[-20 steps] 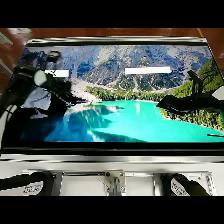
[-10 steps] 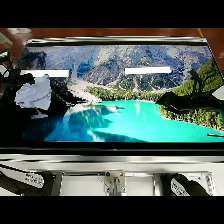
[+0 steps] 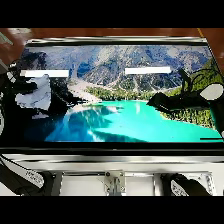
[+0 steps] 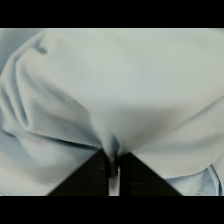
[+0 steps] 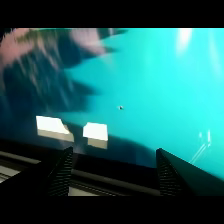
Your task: Fold the shirts.
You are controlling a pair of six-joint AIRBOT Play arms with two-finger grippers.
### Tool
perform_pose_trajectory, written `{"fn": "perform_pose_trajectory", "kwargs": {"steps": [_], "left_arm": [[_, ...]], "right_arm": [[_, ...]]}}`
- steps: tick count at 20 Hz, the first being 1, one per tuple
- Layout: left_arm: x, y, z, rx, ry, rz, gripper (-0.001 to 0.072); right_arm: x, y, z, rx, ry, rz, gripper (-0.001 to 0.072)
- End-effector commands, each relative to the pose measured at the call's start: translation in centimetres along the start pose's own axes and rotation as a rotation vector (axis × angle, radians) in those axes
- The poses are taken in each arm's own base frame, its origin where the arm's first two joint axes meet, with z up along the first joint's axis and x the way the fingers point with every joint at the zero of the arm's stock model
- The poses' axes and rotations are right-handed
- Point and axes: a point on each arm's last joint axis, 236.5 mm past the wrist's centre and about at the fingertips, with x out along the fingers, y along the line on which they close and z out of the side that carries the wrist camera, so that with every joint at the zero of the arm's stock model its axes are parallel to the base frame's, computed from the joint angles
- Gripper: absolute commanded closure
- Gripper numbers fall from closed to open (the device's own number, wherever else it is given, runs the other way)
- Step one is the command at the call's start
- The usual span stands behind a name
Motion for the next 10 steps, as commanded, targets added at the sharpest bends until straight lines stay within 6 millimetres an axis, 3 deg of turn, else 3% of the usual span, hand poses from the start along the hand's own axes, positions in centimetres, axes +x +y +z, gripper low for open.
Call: {"fn": "perform_pose_trajectory", "kwargs": {"steps": [1, 3, 5, 8, 10], "left_arm": [[-0.2, -0.2, -0.3, 0.001, 0.034, -0.004, 0.0669], [-2.5, -0.6, 0.7, -0.006, 0.031, -0.017, 0.067], [-6.8, -2.8, 3.0, -0.043, -0.039, -0.099, 0.067], [-17.8, -11.0, 6.5, -0.072, -0.214, -0.383, 0.067], [-25.6, -18.1, 5.6, 0.062, -0.279, -0.557, 0.067]], "right_arm": [[0.4, 0.7, -0.4, -0.02, 0.011, 0.002, 0.0072], [0.4, 0.3, -0.3, -0.026, 0.004, -0.015, 0.0072], [0.3, -0.1, 0.2, -0.032, -0.016, -0.029, 0.0072], [0.1, -1.0, 1.1, -0.092, -0.049, -0.074, 0.0074], [-0.3, -2.1, 0.8, -0.15, -0.026, -0.133, 0.0074]]}}
